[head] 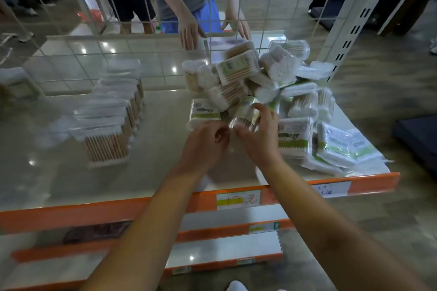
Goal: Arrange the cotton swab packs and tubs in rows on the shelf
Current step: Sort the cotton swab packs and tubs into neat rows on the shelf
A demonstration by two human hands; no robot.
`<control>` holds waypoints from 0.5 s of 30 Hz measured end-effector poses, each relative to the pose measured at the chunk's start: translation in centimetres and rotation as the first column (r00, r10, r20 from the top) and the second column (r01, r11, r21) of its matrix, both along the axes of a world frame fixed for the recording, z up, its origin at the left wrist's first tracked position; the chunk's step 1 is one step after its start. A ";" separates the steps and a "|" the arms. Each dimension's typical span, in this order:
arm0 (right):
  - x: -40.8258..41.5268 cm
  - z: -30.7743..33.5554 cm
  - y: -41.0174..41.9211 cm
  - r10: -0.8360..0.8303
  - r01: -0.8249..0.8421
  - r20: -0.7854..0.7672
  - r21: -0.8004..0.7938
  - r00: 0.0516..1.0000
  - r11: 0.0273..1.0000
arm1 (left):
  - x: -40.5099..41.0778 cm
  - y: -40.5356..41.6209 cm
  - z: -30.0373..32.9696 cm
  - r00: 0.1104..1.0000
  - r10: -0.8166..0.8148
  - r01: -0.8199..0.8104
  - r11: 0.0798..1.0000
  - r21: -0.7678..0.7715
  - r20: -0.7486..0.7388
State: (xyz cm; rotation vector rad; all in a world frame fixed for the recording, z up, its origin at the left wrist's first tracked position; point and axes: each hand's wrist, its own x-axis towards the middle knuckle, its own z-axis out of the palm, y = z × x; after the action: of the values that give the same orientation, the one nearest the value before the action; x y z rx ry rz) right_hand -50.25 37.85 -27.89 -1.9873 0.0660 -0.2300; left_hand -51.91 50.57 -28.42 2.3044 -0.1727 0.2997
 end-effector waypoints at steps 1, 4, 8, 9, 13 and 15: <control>0.2 0.0 0.0 0.001 -0.001 -0.020 0.011 1.000 1.000 | 0.2 0.0 -0.1 1.000 0.005 -0.005 1.000 0.000 -0.007; 0.6 -0.2 -0.2 0.026 -0.019 -0.063 0.100 0.998 0.995 | 0.4 -0.1 -0.5 1.000 0.011 -0.011 1.000 0.024 0.000; 1.0 -1.1 -0.7 0.038 -0.028 -0.064 0.146 0.997 0.989 | 0.5 -0.2 -0.6 1.000 0.014 -0.014 0.999 0.043 0.007; 1.0 -1.3 -0.8 0.044 -0.034 -0.067 0.155 0.997 0.987 | 0.5 -0.2 -0.7 1.000 0.012 -0.013 0.999 0.046 0.010; 1.2 -1.2 -1.0 0.083 -0.068 -0.084 0.166 0.993 0.984 | 0.6 0.0 -1.0 1.000 -0.005 0.004 0.999 0.042 0.015; 1.3 -1.2 -1.0 0.099 -0.087 -0.070 0.152 0.993 0.985 | 0.5 0.1 -1.0 1.000 -0.021 0.021 1.000 0.021 0.013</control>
State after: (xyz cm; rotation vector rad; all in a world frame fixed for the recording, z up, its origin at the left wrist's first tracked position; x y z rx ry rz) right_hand -48.98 36.88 -29.04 -1.8452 0.0387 -0.0853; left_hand -51.42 50.67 -29.43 2.3202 -0.2069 0.3036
